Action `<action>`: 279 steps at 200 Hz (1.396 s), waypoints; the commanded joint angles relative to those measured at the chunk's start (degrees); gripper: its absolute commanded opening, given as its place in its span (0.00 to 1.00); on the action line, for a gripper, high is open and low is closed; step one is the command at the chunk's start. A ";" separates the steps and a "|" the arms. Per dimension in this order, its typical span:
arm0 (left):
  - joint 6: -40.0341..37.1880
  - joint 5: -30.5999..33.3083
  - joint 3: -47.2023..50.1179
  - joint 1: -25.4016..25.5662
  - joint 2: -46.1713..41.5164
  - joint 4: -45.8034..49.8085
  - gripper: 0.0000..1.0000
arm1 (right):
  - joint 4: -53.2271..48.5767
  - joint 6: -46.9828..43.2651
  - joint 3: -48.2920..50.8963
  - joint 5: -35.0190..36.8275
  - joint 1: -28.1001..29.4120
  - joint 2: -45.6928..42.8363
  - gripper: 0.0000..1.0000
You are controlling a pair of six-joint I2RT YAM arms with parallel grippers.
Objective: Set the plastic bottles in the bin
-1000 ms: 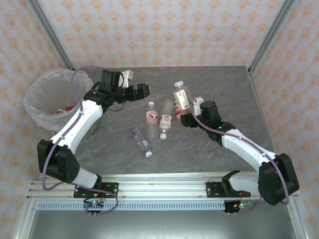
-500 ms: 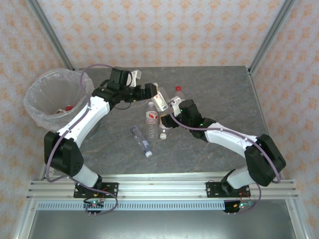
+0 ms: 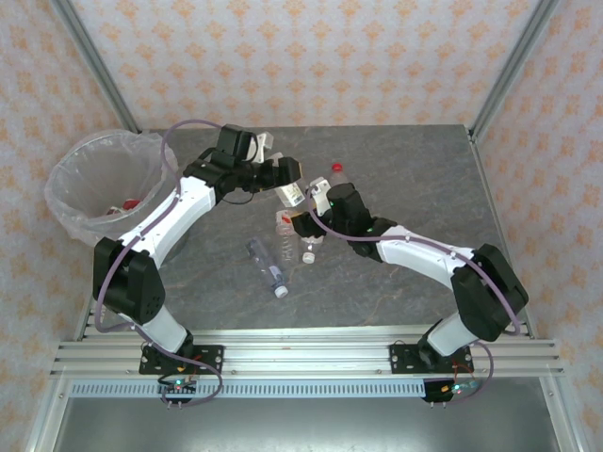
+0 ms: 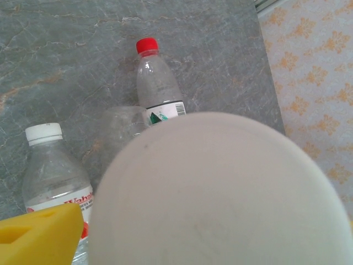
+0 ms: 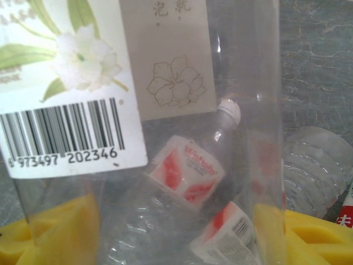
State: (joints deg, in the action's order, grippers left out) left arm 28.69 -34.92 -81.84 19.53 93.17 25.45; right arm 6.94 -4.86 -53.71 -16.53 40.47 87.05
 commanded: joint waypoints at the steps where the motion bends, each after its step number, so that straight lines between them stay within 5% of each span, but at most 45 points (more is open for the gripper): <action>1: 0.06 -0.23 -2.02 0.60 0.89 0.49 0.84 | 1.95 2.04 -2.74 -0.16 0.49 0.47 0.00; 50: -0.92 -5.31 -0.60 0.69 0.20 -2.73 0.68 | 1.33 3.23 -3.80 -1.64 0.49 1.53 0.03; 119: -2.46 -4.39 -0.64 0.68 -0.37 -1.05 0.49 | 2.27 5.38 -4.11 -3.15 0.44 1.92 0.17; 222: -1.88 -3.68 -2.18 0.67 0.57 0.07 0.37 | 3.93 5.51 -1.98 -4.03 0.49 -0.24 0.66; 237: -1.76 -3.47 -2.18 0.71 0.66 0.04 0.36 | 4.05 4.75 -1.25 -4.59 0.50 -1.16 0.80; 246: -1.71 -3.32 -2.18 0.68 0.78 0.12 0.35 | 4.05 4.08 -0.73 -4.88 0.46 -1.73 1.00; 279: -1.71 -2.28 -2.63 0.62 0.77 0.75 0.33 | 3.96 1.52 1.66 -3.03 0.45 -4.77 0.99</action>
State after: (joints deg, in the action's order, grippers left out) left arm 26.79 -37.28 -82.11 19.90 93.30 25.12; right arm 8.62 -0.67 -53.91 -20.14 40.60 86.02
